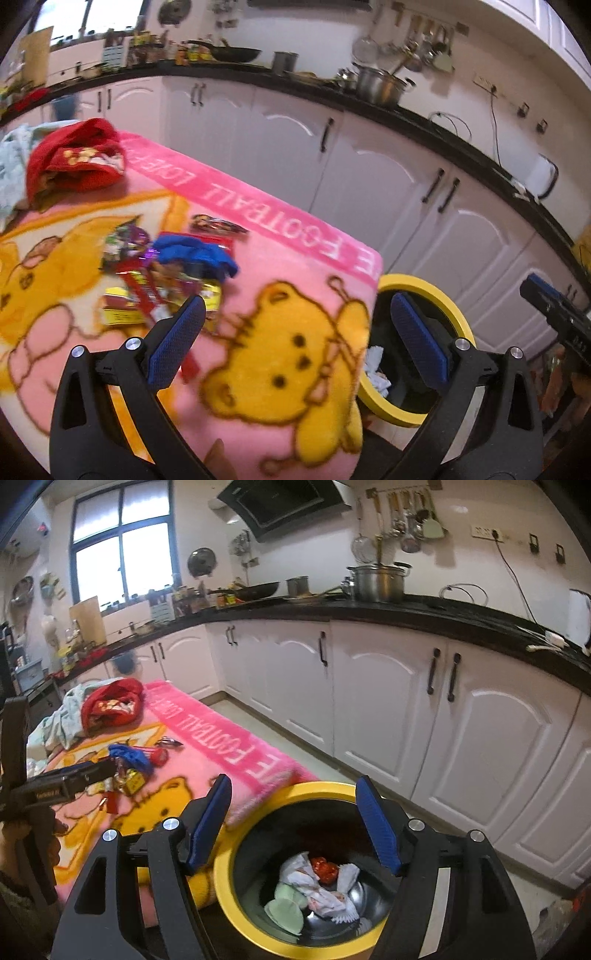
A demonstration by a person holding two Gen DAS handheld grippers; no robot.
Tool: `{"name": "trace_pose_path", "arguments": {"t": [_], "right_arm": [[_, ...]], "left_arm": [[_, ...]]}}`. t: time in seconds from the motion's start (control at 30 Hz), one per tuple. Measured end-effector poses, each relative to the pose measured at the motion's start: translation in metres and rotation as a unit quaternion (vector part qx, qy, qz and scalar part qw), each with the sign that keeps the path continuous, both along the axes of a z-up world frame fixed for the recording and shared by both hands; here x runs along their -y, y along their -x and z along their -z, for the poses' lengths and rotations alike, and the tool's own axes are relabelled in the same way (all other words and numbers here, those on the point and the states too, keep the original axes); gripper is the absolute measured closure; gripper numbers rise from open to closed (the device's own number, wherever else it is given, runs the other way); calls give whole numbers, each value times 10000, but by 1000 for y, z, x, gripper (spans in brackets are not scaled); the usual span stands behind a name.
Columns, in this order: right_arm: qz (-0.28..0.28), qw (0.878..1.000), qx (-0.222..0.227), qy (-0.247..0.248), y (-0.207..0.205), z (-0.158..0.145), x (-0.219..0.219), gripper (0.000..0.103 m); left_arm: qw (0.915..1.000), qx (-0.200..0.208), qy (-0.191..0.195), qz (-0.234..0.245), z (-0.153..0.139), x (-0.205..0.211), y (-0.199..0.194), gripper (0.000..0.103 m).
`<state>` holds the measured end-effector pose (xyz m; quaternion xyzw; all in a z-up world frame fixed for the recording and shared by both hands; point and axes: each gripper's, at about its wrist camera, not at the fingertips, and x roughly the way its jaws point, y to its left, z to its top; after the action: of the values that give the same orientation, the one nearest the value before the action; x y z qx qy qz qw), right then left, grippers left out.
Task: Collect trash
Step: 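Move both tools back over the candy wrappers on the blanket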
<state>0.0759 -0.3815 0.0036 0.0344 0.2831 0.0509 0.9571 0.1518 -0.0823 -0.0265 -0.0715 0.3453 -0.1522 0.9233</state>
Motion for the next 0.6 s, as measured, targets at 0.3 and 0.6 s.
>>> {"name": "trace_pose_path", "arguments": {"t": [0.3, 0.6], "right_arm": [[-477, 9987, 111, 125, -9, -10, -38, 36], [-1100, 9936, 113, 232, -26, -11, -92, 36]], "left_arm": [[9989, 139, 93, -435, -11, -42, 1, 11], [9966, 150, 139, -796, -12, -78, -3, 11]]}}
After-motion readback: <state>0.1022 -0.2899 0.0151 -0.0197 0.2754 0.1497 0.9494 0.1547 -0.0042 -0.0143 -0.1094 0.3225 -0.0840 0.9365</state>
